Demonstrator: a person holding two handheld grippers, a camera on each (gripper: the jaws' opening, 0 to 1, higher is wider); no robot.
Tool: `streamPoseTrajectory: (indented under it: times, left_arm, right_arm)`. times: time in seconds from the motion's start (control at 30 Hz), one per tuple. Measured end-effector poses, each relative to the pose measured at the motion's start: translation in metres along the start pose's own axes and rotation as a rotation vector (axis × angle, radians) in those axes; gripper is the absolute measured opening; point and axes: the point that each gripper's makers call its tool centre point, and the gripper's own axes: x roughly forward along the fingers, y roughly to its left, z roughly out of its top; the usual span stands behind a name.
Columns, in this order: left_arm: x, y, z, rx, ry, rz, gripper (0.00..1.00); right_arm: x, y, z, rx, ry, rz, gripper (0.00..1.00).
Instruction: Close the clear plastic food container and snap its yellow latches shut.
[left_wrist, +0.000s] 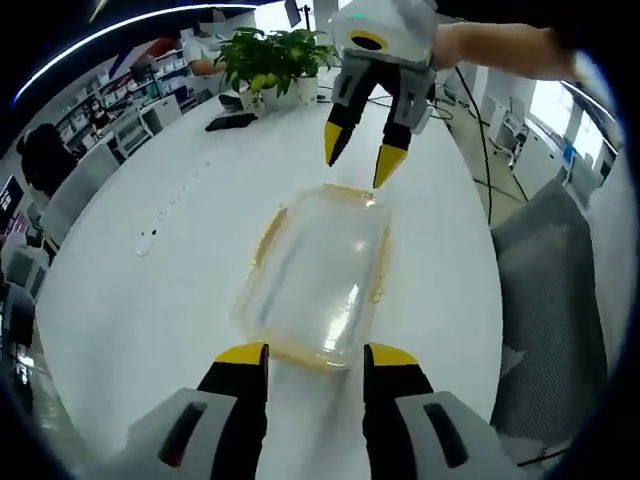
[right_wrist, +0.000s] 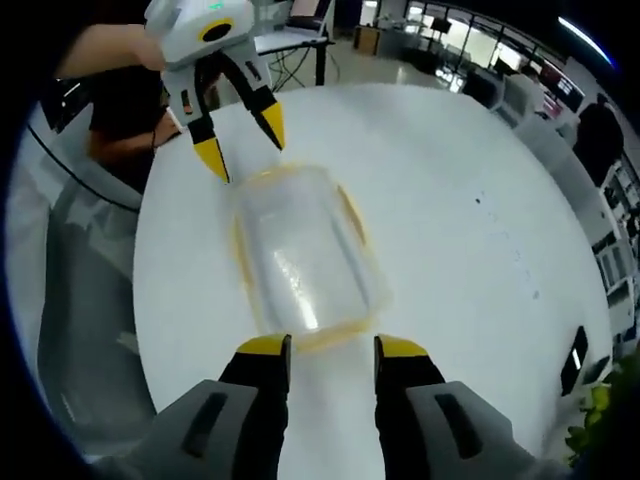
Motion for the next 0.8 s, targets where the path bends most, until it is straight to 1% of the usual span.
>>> streamPoseTrajectory:
  times: [0.03,0.1,0.17,0.2,0.27,0.3,0.37,0.47,0.6,0.67,0.7,0.8]
  left_arm:
    - [-0.0009,0.0040,-0.0007,-0.042,-0.009,0.027,0.31]
    - [-0.0016,0.0074,-0.0016,-0.118,-0.027,0.048,0.31]
    - [-0.0014,0.0081,-0.0031,-0.154,-0.039,0.056,0.31]
    - [-0.0016,0.0082,-0.0037,-0.159,-0.042,0.062,0.31]
    - [-0.0013,0.0085,-0.0049,-0.210,-0.049,0.076,0.30]
    - [-0.0008,0.0090,-0.0041,-0.248,-0.061,0.078,0.30]
    - [-0.0009,0.0102,-0.0017,-0.299,-0.082,0.089,0.29]
    - [0.0001,0.0122,0.0001,-0.374,-0.105,0.103,0.29]
    - [0.0013,0.0129,0.0016,-0.435,-0.123,0.117,0.28]
    - [0.0021,0.0116,0.0025,-0.455,-0.132,0.119,0.28]
    - [0.0024,0.0114,0.0024,-0.461,-0.134,0.121,0.28]
    - [0.0039,0.0106,0.0025,-0.479,-0.141,0.128,0.27]
  right_arm:
    - [0.0003,-0.0001,0.0000,0.012,-0.008,-0.006,0.30]
    - [0.0002,-0.0006,0.0000,0.037,-0.022,-0.017,0.30]
    - [0.0001,-0.0007,-0.0007,0.047,-0.034,-0.032,0.30]
    - [0.0002,-0.0013,-0.0007,0.056,-0.040,-0.039,0.29]
    - [0.0001,-0.0013,-0.0002,0.087,-0.061,-0.050,0.29]
    - [0.0000,-0.0014,0.0003,0.106,-0.074,-0.055,0.29]
    - [-0.0002,-0.0020,0.0012,0.131,-0.093,-0.061,0.29]
    - [-0.0008,-0.0032,0.0035,0.203,-0.135,-0.071,0.28]
    - [-0.0008,-0.0057,0.0048,0.278,-0.178,-0.081,0.26]
    - [0.0000,-0.0046,0.0039,0.300,-0.188,-0.080,0.26]
    - [0.0015,-0.0032,0.0036,0.325,-0.204,-0.086,0.26]
    - [0.0050,-0.0044,0.0006,0.355,-0.219,-0.097,0.26]
